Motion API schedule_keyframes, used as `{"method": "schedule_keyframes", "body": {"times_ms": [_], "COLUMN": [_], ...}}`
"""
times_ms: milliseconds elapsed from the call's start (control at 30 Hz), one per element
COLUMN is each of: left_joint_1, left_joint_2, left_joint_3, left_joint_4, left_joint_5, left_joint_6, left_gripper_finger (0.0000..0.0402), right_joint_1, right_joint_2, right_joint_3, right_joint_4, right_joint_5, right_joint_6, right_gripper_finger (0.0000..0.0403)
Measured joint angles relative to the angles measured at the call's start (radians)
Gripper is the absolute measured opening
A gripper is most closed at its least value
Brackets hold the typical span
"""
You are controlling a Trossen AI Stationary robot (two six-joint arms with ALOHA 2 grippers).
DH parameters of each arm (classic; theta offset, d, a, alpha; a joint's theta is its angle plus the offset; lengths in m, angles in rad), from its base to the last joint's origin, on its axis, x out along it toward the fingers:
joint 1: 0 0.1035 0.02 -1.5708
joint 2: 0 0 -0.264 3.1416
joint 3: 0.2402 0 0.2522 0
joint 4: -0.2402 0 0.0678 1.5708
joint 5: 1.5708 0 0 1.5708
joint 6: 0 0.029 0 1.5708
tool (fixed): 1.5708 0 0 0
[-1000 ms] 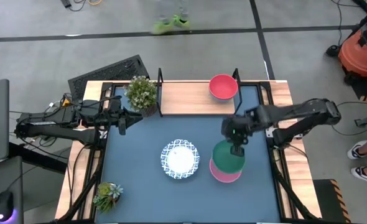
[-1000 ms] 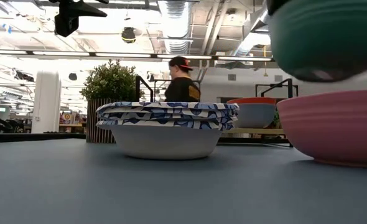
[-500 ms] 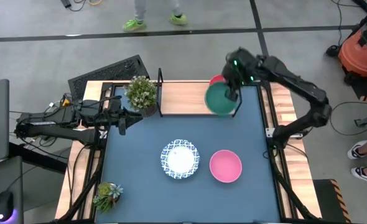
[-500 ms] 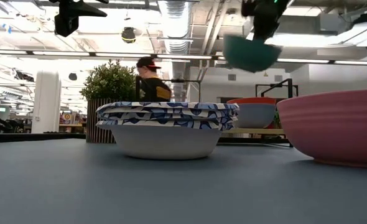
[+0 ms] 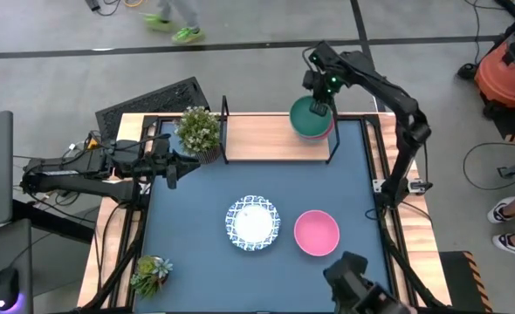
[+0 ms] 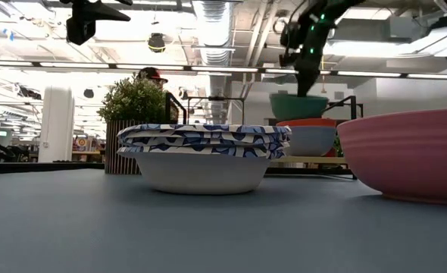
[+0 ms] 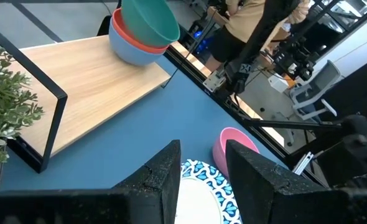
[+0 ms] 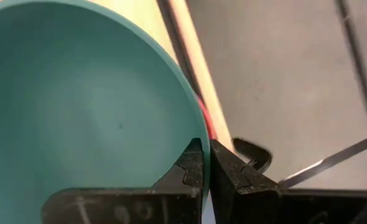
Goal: Place and stack bowls onto a shelf
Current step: Stack the green bowl on top of the orange bowl on the shelf
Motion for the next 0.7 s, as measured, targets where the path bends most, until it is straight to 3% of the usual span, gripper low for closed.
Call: {"method": "schedule_keyframes", "body": {"times_ms": [300,700], "left_joint_1": [0.000,0.000], "left_joint_2": [0.000,0.000], "left_joint_3": [0.000,0.000], "left_joint_4": [-0.026,-0.030], "left_joint_5": [-0.016,-0.033], "left_joint_6": [0.000,0.000], "left_gripper_finger": [0.0112,0.0112], "right_joint_1": [-0.079,-0.098], "right_joint_2": [0.047,0.054], "right_joint_3": [0.001,-0.028], "right_joint_4": [-0.015,-0.032], "right_joint_5": [-0.067,-0.069], "right_joint_6": [-0.036,-0.071], "right_gripper_finger": [0.0027,0.0043]}}
